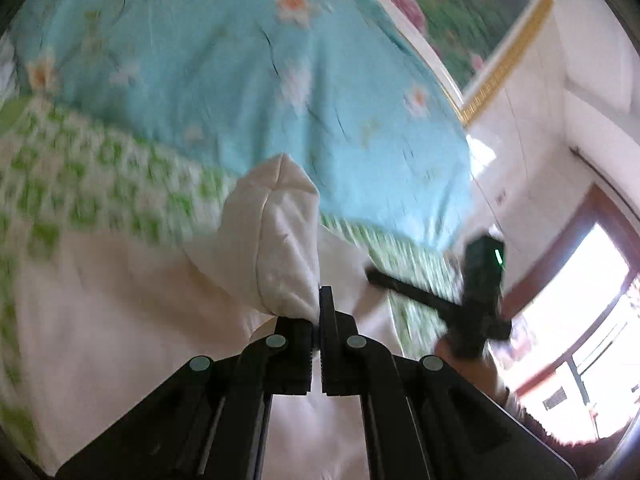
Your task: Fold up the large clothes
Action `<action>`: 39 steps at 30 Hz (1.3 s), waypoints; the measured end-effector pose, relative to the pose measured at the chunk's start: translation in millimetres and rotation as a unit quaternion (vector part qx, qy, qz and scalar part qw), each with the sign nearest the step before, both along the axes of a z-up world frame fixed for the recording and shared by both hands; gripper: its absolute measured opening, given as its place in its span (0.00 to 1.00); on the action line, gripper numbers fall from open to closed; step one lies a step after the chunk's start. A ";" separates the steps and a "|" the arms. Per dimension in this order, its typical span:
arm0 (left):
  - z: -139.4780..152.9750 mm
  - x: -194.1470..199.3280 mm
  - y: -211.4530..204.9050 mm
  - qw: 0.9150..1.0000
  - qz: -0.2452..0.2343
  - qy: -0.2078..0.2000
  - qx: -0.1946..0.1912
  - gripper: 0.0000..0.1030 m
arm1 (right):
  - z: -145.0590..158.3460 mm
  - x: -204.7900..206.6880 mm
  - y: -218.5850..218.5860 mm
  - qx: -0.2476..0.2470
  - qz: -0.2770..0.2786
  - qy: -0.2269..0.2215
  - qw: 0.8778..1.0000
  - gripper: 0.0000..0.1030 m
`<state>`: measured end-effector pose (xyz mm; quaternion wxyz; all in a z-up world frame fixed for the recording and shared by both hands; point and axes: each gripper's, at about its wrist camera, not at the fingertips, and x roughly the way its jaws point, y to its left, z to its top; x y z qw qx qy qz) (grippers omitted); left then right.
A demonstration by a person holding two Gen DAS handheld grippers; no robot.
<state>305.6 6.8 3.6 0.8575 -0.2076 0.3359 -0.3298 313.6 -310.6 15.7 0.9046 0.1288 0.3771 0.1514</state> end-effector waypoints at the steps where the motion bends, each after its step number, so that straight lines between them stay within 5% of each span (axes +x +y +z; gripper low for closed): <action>1: -17.1 -17.3 -7.9 1.000 -0.017 0.019 0.013 0.01 | -8.0 -9.6 1.1 -0.002 0.001 0.013 1.000 0.02; 5: -62.8 -49.9 -9.2 0.994 -0.044 0.094 0.046 0.14 | -34.5 -41.1 -7.5 0.010 -0.022 0.072 0.997 0.06; 7: -70.3 -55.5 5.5 0.992 -0.037 0.115 0.045 0.35 | -40.3 -61.0 -20.9 0.041 -0.045 0.093 0.994 0.08; 9: -65.4 -59.4 29.9 0.993 -0.010 0.111 0.030 0.49 | -41.7 -78.5 -30.7 0.079 -0.060 0.099 0.990 0.16; 10: -60.6 -57.4 42.0 0.994 0.007 0.111 0.023 0.56 | -42.5 -87.0 -33.7 0.104 -0.065 0.101 0.987 0.30; 11: -55.1 -48.6 55.3 0.993 0.027 0.111 0.012 0.56 | -44.6 -93.3 -33.7 0.125 -0.069 0.103 0.984 0.48; 12: -50.6 -44.7 60.1 0.993 0.033 0.111 0.006 0.56 | -46.2 -97.4 -34.2 0.146 -0.073 0.104 0.981 0.55; 16: -44.5 -1.6 60.7 0.990 0.040 0.133 -0.012 0.60 | -59.3 -88.1 -23.9 0.236 -0.080 0.137 0.959 0.57; 23: -89.2 75.9 18.7 0.966 0.001 0.258 -0.023 0.55 | -87.3 -60.2 -13.7 0.274 -0.149 0.192 0.930 0.57; 25: -99.3 83.7 4.1 0.965 -0.019 0.262 -0.020 0.20 | -99.3 -47.3 -9.8 0.274 -0.159 0.210 0.925 0.53; 26: -101.5 82.6 0.8 0.965 -0.027 0.258 -0.025 0.02 | -106.3 -40.8 -7.6 0.275 -0.159 0.220 0.922 0.45; 27: -98.7 80.1 -1.3 0.968 -0.029 0.246 -0.027 0.02 | -109.0 -36.4 -6.9 0.279 -0.156 0.222 0.921 0.15; 28: -88.0 72.0 -0.2 0.976 -0.024 0.215 -0.028 0.02 | -109.9 -34.3 -7.9 0.298 -0.150 0.214 0.918 0.02; 32: -33.7 19.8 23.1 0.993 -0.026 0.089 -0.069 0.02 | -67.0 -56.0 -21.1 0.347 -0.108 0.085 0.928 0.02; 35: -11.6 -32.7 39.3 0.998 -0.036 0.013 -0.053 0.02 | -32.6 -87.8 -34.6 0.350 -0.059 -0.013 0.935 0.02; 39: -50.5 -68.6 43.2 0.996 -0.064 0.054 -0.019 0.04 | -47.8 -112.6 -36.8 0.240 -0.062 0.034 0.968 0.02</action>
